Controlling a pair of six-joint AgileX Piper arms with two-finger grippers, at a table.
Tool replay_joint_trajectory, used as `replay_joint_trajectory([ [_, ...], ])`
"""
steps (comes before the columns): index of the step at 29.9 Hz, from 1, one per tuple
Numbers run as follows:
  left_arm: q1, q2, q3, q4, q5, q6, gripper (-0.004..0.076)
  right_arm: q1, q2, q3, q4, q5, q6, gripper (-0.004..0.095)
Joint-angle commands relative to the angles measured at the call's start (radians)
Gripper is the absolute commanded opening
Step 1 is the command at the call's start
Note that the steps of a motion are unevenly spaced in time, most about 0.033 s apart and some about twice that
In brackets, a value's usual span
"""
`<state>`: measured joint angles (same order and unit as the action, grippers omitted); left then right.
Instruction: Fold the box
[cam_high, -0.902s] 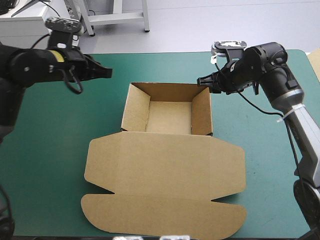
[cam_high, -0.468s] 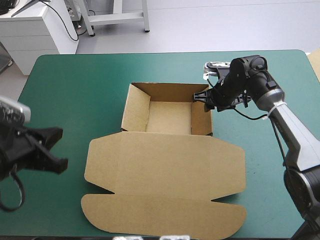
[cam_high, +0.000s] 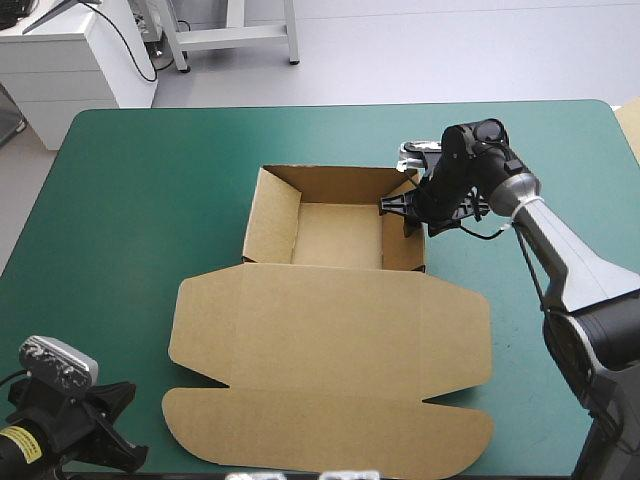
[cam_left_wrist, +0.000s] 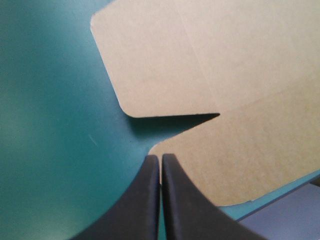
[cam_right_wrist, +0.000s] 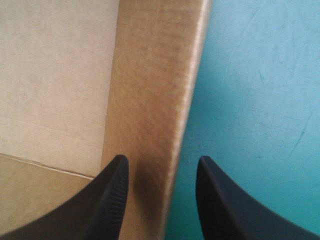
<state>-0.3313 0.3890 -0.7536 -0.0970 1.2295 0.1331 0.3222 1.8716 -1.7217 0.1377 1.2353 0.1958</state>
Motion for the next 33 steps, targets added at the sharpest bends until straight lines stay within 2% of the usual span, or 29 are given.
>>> replay_joint_trajectory([
  [1, -0.001, -0.047, 0.072, -0.014, -0.093, -0.008, -0.0008, -0.003, -0.016, -0.023, 0.004, -0.02, -0.003, 0.0399],
  [8, -0.001, -0.15, 0.209, -0.014, -0.112, -0.008, -0.0008, -0.003, 0.031, -0.023, 0.004, -0.029, -0.003, 0.0398],
  [13, -0.001, -0.186, 0.233, -0.01, -0.148, -0.008, -0.0008, -0.003, 0.052, -0.025, 0.004, -0.02, -0.012, 0.0369],
  [16, -0.001, -0.186, 0.235, -0.008, -0.151, -0.008, -0.0008, -0.003, 0.054, -0.025, 0.0, -0.026, -0.021, 0.0239],
  [20, -0.001, -0.186, 0.237, -0.008, -0.153, -0.008, -0.0008, -0.003, 0.054, -0.028, -0.004, -0.035, -0.021, 0.0004],
  [21, -0.001, -0.186, 0.237, -0.006, -0.153, -0.008, -0.0008, -0.003, 0.054, -0.028, -0.004, -0.038, -0.021, -0.0021],
  [27, -0.001, -0.186, 0.237, -0.004, -0.153, -0.008, -0.0008, -0.024, 0.05, -0.071, -0.015, -0.053, -0.024, -0.0021],
  [33, -0.001, -0.186, 0.237, 0.0, -0.155, -0.008, -0.0008, -0.134, 0.044, -0.218, -0.074, 0.011, -0.028, -0.0021],
])
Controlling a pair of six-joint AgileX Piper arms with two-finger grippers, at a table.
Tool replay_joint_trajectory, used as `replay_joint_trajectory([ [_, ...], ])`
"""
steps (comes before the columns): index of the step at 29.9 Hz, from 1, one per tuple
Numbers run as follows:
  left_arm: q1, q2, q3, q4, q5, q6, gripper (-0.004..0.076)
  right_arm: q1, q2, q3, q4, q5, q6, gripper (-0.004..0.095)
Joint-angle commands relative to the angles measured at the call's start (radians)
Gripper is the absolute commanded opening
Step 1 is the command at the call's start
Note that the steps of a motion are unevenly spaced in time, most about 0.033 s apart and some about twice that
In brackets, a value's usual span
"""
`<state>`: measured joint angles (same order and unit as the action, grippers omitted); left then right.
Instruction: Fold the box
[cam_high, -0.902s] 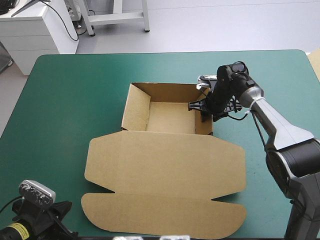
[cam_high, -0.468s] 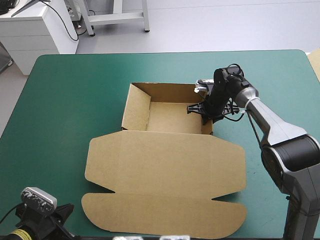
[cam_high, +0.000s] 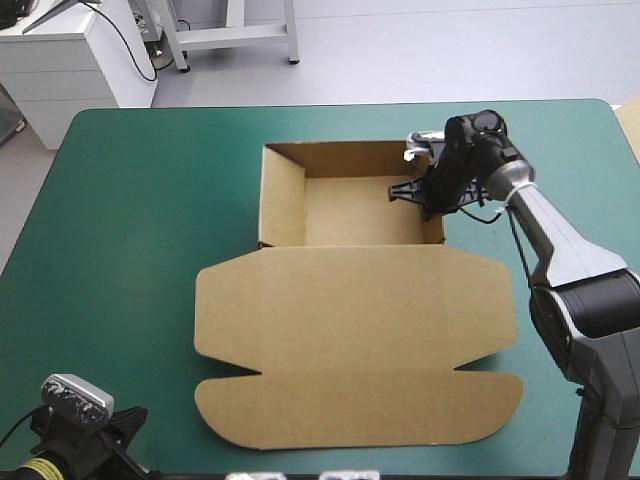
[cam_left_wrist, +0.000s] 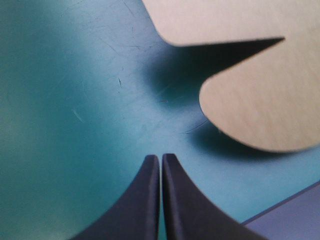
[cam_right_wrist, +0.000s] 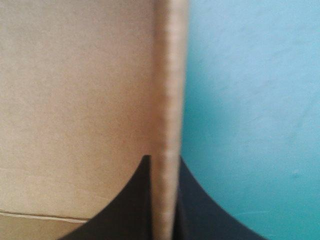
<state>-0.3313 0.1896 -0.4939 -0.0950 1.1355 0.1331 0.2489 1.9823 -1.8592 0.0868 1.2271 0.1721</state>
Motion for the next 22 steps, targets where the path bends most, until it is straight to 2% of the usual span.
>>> replay_joint_trajectory([
  [1, -0.001, 0.013, -0.023, -0.002, -0.061, -0.008, -0.0008, -0.09, -0.072, -0.095, -0.03, 0.019, -0.005, -0.002],
  [17, -0.001, 0.013, -0.023, -0.002, -0.061, -0.007, -0.0008, -0.671, -0.1, -0.069, -0.048, 0.019, -0.121, -0.0019],
  [22, -0.001, 0.013, -0.023, -0.002, -0.061, -0.009, -0.0008, -0.772, -0.096, -0.068, -0.05, 0.019, -0.13, -0.0019],
])
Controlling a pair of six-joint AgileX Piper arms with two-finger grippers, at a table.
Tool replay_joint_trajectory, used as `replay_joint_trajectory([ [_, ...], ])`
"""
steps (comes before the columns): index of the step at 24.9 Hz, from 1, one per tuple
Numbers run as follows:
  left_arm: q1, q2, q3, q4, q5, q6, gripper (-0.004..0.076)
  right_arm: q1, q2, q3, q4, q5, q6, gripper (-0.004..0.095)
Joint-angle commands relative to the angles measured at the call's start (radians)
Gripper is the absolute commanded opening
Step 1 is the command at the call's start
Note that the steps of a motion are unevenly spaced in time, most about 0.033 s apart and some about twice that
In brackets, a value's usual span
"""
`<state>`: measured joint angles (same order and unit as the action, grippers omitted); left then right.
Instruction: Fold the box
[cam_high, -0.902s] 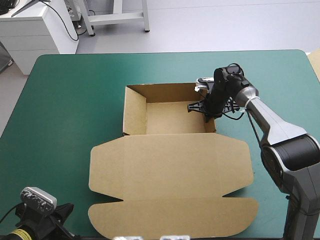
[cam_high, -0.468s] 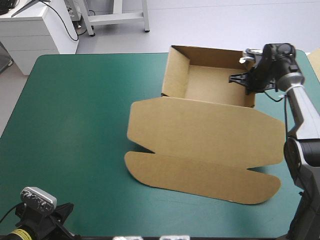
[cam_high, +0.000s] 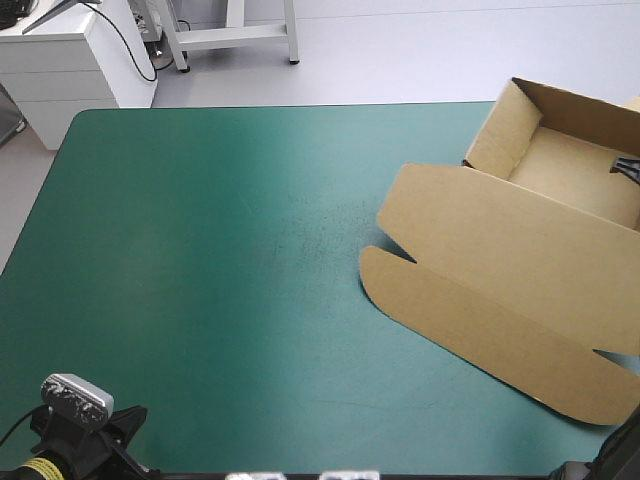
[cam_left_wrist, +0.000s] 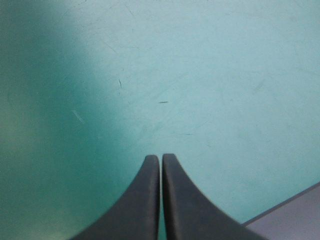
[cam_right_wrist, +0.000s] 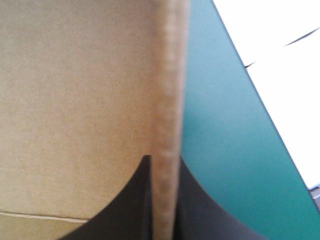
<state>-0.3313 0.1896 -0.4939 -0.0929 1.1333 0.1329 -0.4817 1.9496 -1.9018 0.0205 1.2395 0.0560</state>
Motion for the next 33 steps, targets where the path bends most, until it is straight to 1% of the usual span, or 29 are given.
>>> replay_joint_trajectory([
  [1, -0.001, 0.013, -0.023, -0.004, -0.058, -0.009, -0.0008, -0.051, -0.064, -0.026, 0.017, 0.006, -0.021, -0.0018],
  [3, -0.001, 0.013, -0.023, -0.004, -0.058, -0.009, -0.0008, -0.057, -0.064, -0.024, 0.014, 0.006, -0.043, -0.0003],
  [5, -0.001, 0.013, -0.023, -0.004, -0.058, -0.009, -0.0008, -0.057, -0.064, -0.024, 0.002, 0.006, -0.045, 0.0046],
  [8, -0.001, 0.013, -0.023, -0.004, -0.058, -0.009, -0.0008, -0.057, -0.064, -0.018, -0.02, 0.006, -0.045, 0.0185],
  [10, -0.001, 0.013, -0.023, -0.004, -0.058, -0.009, -0.0008, -0.057, -0.064, -0.018, -0.04, 0.006, -0.045, 0.0301],
  [12, -0.001, 0.013, -0.023, -0.006, -0.058, -0.009, -0.0008, -0.057, -0.064, -0.018, -0.058, 0.006, -0.043, 0.0389],
  [13, -0.001, 0.013, -0.023, -0.007, -0.058, -0.009, -0.0008, -0.057, -0.064, -0.018, -0.058, 0.006, -0.033, 0.0418],
  [15, -0.001, 0.013, -0.023, -0.007, -0.058, -0.009, -0.0008, -0.057, -0.068, -0.018, -0.053, 0.006, -0.024, 0.0436],
  [19, -0.001, 0.013, -0.023, -0.007, -0.058, -0.009, -0.0008, -0.057, -0.107, -0.018, -0.009, 0.008, -0.011, 0.0435],
  [23, -0.001, 0.013, -0.023, -0.007, -0.058, -0.009, -0.0008, -0.057, -0.177, -0.018, -0.006, 0.008, -0.015, 0.0431],
  [25, -0.001, 0.013, -0.023, -0.007, -0.058, -0.009, -0.0008, -0.057, -0.235, -0.015, 0.012, 0.008, -0.015, 0.038],
  [26, -0.001, 0.013, -0.023, -0.007, -0.058, -0.009, -0.0008, -0.057, -0.285, 0.01, 0.044, 0.008, -0.041, 0.0295],
  [27, -0.001, 0.013, -0.023, -0.007, -0.058, -0.009, -0.0008, -0.057, -0.308, 0.032, 0.057, 0.008, -0.056, 0.0244],
  [28, -0.001, 0.013, -0.023, -0.007, -0.058, -0.009, -0.0008, -0.055, -0.365, 0.094, 0.085, 0.008, -0.071, 0.0085],
  [29, -0.001, 0.013, -0.023, -0.007, -0.058, -0.009, -0.0008, -0.055, -0.413, 0.149, 0.102, 0.006, -0.08, -0.002],
  [33, -0.001, 0.013, -0.023, -0.007, -0.058, -0.009, -0.0008, -0.044, -0.613, 0.368, 0.212, 0.006, -0.137, -0.0015],
])
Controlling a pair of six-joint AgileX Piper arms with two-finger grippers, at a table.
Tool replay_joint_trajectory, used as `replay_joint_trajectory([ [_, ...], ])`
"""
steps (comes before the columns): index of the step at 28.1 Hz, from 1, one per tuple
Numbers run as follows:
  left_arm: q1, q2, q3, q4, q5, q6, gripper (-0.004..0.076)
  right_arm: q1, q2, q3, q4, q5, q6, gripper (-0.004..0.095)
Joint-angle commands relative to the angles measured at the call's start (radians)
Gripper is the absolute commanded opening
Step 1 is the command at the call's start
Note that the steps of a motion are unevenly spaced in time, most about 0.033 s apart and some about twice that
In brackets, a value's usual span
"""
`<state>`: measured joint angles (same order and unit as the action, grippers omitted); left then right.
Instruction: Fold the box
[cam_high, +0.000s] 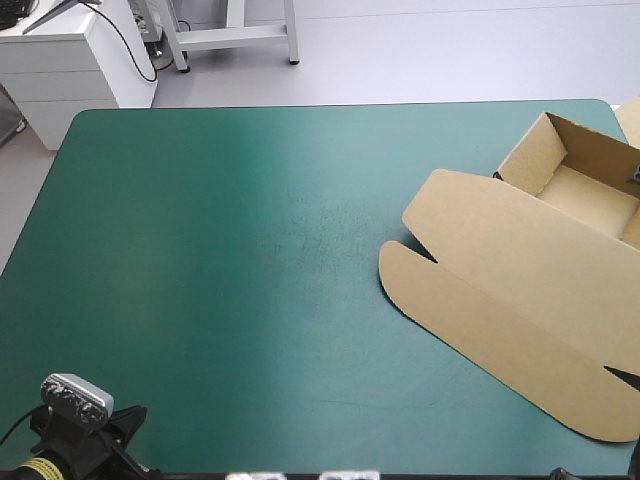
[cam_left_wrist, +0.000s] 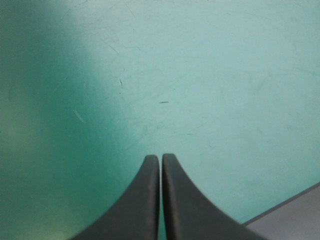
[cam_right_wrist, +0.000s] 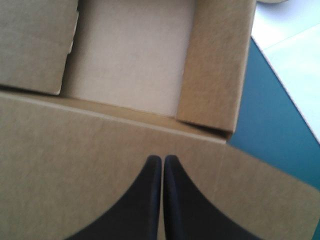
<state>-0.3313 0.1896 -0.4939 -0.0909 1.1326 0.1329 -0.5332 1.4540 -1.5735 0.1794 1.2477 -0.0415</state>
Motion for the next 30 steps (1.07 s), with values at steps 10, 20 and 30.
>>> replay_joint_trajectory([
  [10, -0.001, 0.013, -0.023, -0.009, -0.06, -0.009, -0.0008, 0.347, -0.599, 0.227, 0.06, -0.003, -0.078, -0.0015],
  [20, -0.001, 0.013, -0.023, -0.009, -0.058, -0.005, -0.0008, 0.387, -0.921, 0.562, 0.034, -0.003, -0.084, -0.0016],
  [30, -0.001, 0.013, -0.023, -0.009, -0.058, -0.005, -0.0008, 0.387, -1.117, 0.862, 0.05, -0.01, -0.189, -0.0016],
])
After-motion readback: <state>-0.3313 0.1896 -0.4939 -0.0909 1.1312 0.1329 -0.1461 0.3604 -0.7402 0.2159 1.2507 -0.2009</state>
